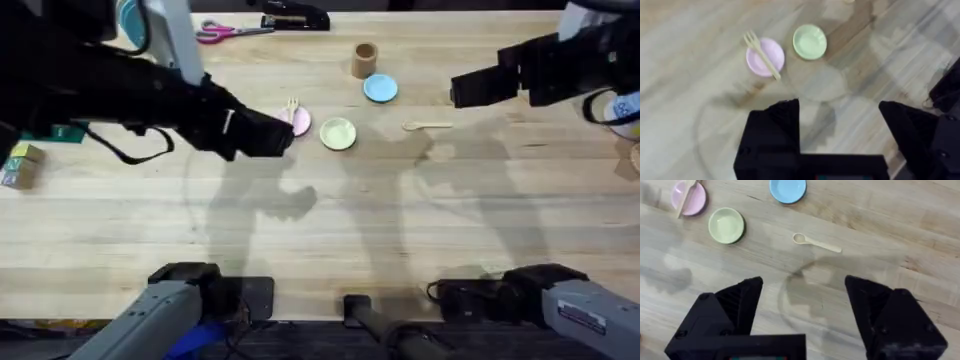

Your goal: Pick up a utensil and set it on the pink plate, then put the other utensil in the container.

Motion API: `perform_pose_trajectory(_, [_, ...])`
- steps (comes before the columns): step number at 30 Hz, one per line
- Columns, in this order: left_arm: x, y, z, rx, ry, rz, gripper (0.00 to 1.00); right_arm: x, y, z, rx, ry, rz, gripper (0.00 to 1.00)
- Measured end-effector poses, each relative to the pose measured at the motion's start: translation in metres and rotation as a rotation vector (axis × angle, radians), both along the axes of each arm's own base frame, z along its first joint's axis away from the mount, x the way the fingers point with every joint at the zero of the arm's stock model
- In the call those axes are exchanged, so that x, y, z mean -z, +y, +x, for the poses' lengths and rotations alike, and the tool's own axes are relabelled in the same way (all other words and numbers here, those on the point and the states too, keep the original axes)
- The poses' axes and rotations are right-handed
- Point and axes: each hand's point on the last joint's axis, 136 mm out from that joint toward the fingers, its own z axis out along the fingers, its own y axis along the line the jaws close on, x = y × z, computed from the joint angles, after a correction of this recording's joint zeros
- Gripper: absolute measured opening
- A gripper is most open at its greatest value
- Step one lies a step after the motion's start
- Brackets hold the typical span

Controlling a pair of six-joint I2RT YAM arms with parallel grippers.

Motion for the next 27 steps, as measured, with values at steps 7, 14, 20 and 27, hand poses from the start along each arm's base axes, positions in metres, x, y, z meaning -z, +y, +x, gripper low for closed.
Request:
perform_pose_trajectory(7, [-0.014, 0.006, 0.004, 0.132, -0.160, -0.069, 0.954, 0.000, 0.000, 0.000, 0.000, 0.000, 0.000, 0.998])
perform_pose_trajectory(14, [-0.006, 0.010, 0.012, 0.191, -0.258, -0.067, 0.995, 0.000, 0.000, 0.000, 0.000, 0.000, 0.000, 0.997])
perform_pose_trajectory(20, [-0.009, 0.017, 0.021, 0.184, -0.310, -0.043, 0.995, 0.000, 0.000, 0.000, 0.000, 0.000, 0.000, 0.998])
perform_pose_trajectory(27, [-0.008, 0.022, 0.025, 0.174, -0.325, -0.013, 0.995, 0.000, 0.000, 0.000, 0.000, 0.000, 0.000, 0.997])
